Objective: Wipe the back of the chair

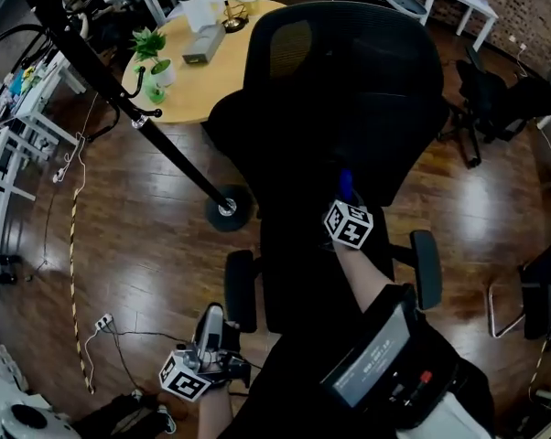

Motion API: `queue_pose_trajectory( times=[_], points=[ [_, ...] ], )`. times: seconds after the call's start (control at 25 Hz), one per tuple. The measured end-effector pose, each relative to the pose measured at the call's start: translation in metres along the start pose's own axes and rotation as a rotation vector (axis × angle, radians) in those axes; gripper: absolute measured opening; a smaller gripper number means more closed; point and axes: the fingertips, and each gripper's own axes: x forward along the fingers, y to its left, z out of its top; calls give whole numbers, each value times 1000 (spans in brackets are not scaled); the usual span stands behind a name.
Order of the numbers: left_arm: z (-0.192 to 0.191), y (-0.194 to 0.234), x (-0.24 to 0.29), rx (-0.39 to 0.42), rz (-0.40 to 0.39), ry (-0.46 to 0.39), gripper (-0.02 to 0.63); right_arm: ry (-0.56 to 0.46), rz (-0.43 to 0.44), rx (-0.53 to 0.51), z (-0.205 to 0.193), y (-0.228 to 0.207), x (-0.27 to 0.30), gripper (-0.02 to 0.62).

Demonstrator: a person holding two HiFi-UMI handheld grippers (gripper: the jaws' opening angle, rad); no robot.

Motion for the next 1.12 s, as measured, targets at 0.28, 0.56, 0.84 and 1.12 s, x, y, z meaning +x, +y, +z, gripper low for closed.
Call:
queue_pose_trajectory(
  times=[0.28,0.56,0.84,1.12],
  points=[
    [14,-3,-28,37,47,-47,6,371,523,-265,-118,167,13,34],
    [6,-6,-40,56,91,-49,6,414,761,-353,-143,232,-7,34],
    [-26,-1,-12,41,63,35,6,389,536,-272,-127,108,27,34],
    [-70,2,58,-16,-45,148,6,347,263,-295,-82,-60,18,34]
  ],
)
